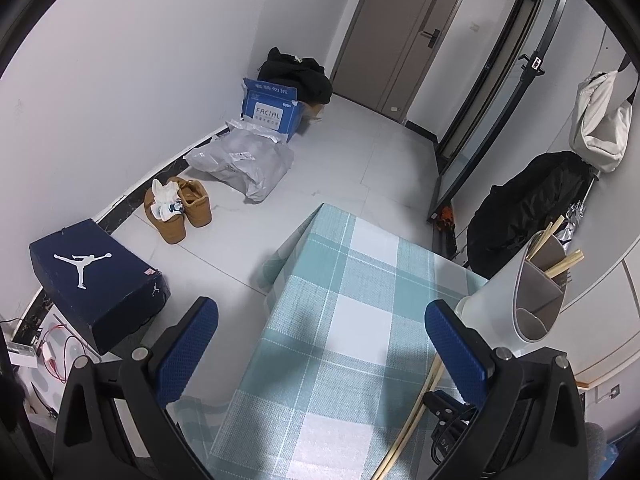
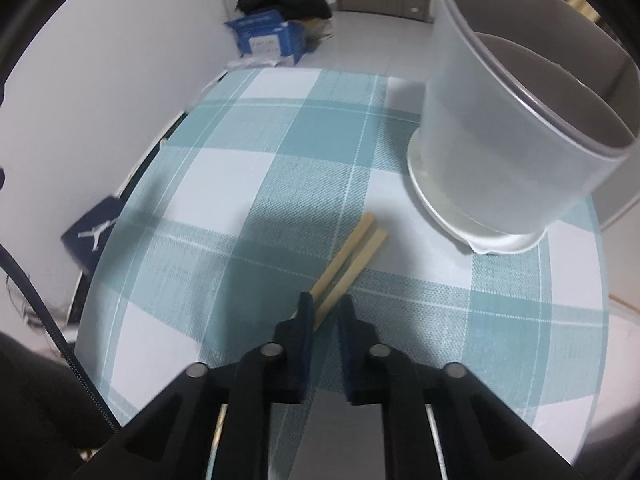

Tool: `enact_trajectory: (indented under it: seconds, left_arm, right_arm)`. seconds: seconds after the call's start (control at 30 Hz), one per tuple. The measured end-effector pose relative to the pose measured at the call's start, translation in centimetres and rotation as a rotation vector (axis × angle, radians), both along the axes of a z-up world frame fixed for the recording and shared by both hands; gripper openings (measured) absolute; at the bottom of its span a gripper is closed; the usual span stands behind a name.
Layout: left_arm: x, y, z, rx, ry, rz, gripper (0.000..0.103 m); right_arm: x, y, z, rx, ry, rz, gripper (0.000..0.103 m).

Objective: Organize utensils
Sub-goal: 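Lower the right tool and grasp a wooden chopstick, then grasp the last chopstick with the left tool while the right tool holds its chopstick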

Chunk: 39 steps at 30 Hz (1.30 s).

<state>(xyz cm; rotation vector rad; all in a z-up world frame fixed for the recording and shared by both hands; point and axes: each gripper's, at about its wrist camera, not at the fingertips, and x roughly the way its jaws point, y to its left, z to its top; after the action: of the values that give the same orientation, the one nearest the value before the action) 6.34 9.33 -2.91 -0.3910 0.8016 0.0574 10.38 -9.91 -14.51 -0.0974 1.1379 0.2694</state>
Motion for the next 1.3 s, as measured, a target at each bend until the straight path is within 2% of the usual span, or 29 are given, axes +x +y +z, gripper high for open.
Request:
enact_trajectory:
  seconds: [0.17, 0.27, 0.37, 0.43, 0.67, 0.83, 1.1, 1.17, 1.3]
  left_arm:
    - [-0.2, 0.4, 0.1, -0.029, -0.004, 0.011, 0.101]
    - [-0.3, 0.4, 0.2, -0.018, -0.013, 0.014, 0.101]
    - [-0.2, 0.5, 0.1, -0.024, -0.017, 0.014, 0.101]
    - [-0.2, 0.6, 0.1, -0.035, -0.013, 0.021, 0.101]
    - [0.0, 1.1, 0.0, -0.053, -0.011, 0.035, 0.101]
    - [0.1, 0.9, -0.3, -0.052, 0.005, 0.024, 0.101]
    - [0.4, 0.8, -0.4, -0.062, 0.019, 0.015, 0.101]
    - [0.5, 0.5, -0.3, -0.062, 0.017, 0.007, 0.101]
    - [0.5, -0.1, -0.2, -0.040, 0.012, -0.012, 0.101]
  right_arm:
    - [0.4, -0.3, 0.1, 0.000, 0.019, -0.009, 0.007]
    - [0.5, -0.2, 0.0, -0.003, 0.011, -0.014, 0.008]
    - [0.7, 0.4, -0.3, -0.085, -0.016, -0.005, 0.010]
    - [1.0, 0.5, -0.5, -0.113, -0.027, 0.023, 0.010]
    - [1.7, 0.1, -0.3, -0.105, -0.021, 0.082, 0.010]
    - [2.1, 0.2, -0.5, -0.102, 0.013, 0.140, 0.006]
    - [-1.6, -1.6, -0.4, -0.137, 0.118, 0.300, 0.005]
    - [-2.5, -2.2, -0.5, -0.142, 0.153, 0.319, 0.005]
    - [-3.0, -3.1, -0.4, -0.117, 0.164, 0.312, 0.007]
